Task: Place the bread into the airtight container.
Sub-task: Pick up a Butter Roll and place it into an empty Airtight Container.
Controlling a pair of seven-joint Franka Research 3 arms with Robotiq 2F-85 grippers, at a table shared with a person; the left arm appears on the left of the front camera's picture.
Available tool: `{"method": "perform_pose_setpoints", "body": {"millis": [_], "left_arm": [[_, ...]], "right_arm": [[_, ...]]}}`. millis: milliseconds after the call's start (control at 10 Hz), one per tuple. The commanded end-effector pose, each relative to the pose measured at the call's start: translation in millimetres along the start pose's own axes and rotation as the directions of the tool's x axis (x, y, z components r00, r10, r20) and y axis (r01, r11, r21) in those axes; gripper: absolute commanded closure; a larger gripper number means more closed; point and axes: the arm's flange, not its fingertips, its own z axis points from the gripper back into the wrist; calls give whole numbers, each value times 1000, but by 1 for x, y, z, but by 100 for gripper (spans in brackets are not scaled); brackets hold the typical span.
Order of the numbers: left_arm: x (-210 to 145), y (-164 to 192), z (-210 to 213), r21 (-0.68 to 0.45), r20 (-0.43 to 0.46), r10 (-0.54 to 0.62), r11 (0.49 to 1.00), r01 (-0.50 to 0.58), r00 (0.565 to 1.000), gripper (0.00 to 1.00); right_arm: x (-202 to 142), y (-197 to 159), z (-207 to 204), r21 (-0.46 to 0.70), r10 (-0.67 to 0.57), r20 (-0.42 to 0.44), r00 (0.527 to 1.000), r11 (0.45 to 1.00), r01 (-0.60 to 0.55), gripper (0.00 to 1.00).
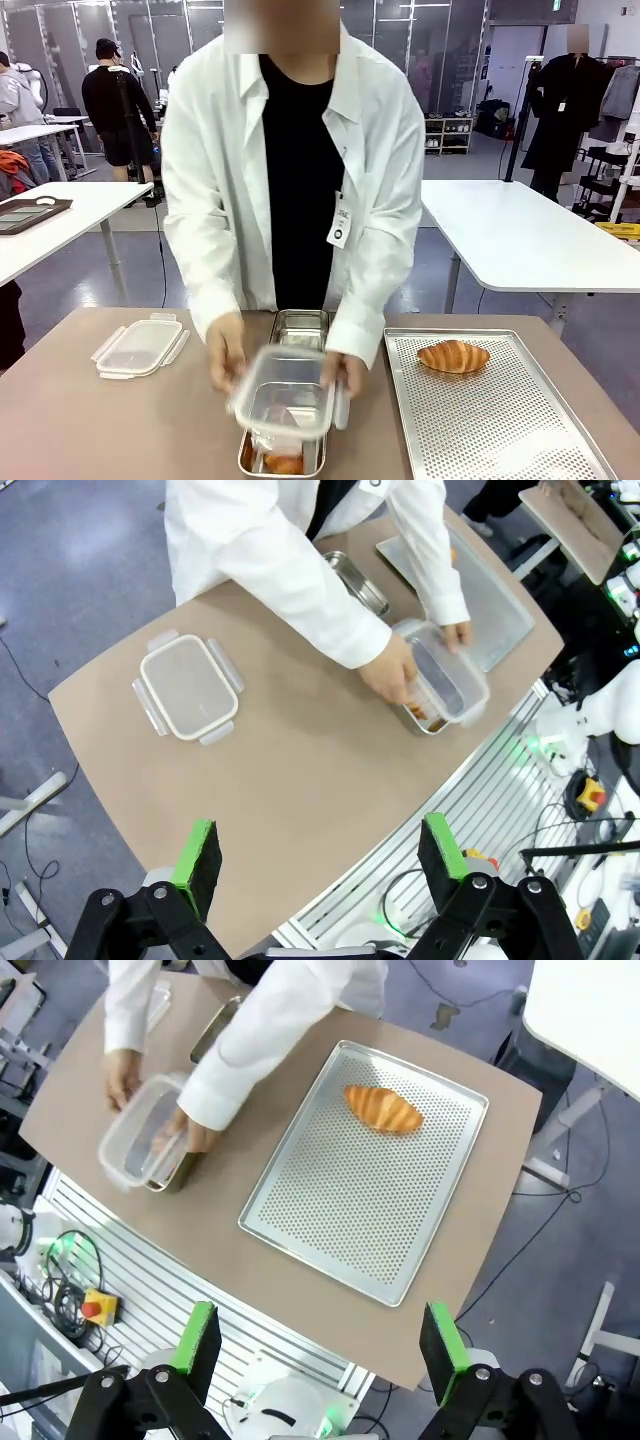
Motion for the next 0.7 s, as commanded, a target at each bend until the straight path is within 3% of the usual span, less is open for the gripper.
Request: {"method": "perform_pose_setpoints", "body": {"millis": [0, 600], "left_arm": [[0, -1, 1, -11, 2, -20, 1000, 20, 1000, 0], [0, -1, 1, -11, 2, -20, 1000, 20, 1000, 0]], "right_arm": [[-2, 1, 1, 9, 13, -4, 1000, 1000, -13, 0], [-2, 1, 1, 9, 13, -4, 1000, 1000, -13, 0]]}}
